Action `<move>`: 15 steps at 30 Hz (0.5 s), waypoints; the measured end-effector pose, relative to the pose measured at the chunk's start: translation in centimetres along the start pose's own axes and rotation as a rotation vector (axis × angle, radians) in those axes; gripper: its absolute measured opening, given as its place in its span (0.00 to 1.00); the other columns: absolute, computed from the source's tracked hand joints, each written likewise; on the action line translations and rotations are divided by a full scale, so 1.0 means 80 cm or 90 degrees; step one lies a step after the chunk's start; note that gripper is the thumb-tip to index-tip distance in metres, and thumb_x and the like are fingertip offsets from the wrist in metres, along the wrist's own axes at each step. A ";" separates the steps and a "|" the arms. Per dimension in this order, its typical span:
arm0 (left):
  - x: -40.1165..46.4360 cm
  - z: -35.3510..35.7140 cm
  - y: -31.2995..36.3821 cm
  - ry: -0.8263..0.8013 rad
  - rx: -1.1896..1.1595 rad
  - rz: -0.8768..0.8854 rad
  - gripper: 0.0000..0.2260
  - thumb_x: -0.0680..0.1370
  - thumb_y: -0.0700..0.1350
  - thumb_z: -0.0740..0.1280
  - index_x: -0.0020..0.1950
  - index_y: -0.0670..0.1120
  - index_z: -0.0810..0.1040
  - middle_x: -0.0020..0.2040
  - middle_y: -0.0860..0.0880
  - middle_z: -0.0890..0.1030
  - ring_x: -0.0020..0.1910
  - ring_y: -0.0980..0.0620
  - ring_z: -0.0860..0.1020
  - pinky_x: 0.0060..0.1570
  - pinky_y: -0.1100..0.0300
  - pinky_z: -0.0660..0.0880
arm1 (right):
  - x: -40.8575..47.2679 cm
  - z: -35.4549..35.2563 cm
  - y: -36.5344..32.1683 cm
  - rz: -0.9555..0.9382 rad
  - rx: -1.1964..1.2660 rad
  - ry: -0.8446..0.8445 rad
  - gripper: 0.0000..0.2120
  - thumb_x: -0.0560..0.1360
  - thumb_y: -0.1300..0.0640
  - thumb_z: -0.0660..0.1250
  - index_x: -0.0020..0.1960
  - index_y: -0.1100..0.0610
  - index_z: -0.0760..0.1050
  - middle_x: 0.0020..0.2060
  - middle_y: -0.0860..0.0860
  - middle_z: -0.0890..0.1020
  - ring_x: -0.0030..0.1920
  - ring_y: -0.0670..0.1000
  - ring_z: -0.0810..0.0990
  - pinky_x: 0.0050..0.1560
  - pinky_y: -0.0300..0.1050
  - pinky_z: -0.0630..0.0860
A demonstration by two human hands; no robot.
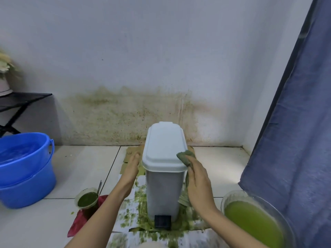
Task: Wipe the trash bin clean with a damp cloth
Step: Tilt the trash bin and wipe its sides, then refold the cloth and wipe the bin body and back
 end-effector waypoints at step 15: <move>0.071 -0.014 0.011 0.073 -0.053 -0.076 0.14 0.82 0.51 0.56 0.61 0.47 0.76 0.59 0.47 0.79 0.55 0.47 0.78 0.48 0.54 0.77 | 0.163 0.166 0.032 0.041 -0.400 -0.321 0.23 0.79 0.39 0.43 0.67 0.43 0.68 0.72 0.43 0.65 0.74 0.54 0.58 0.72 0.63 0.45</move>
Point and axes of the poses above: each hand's wrist, its own x-axis towards the middle knuckle, its own z-axis out of the palm, y = z × x, the point moved 8 cm from there along x, towards the middle knuckle
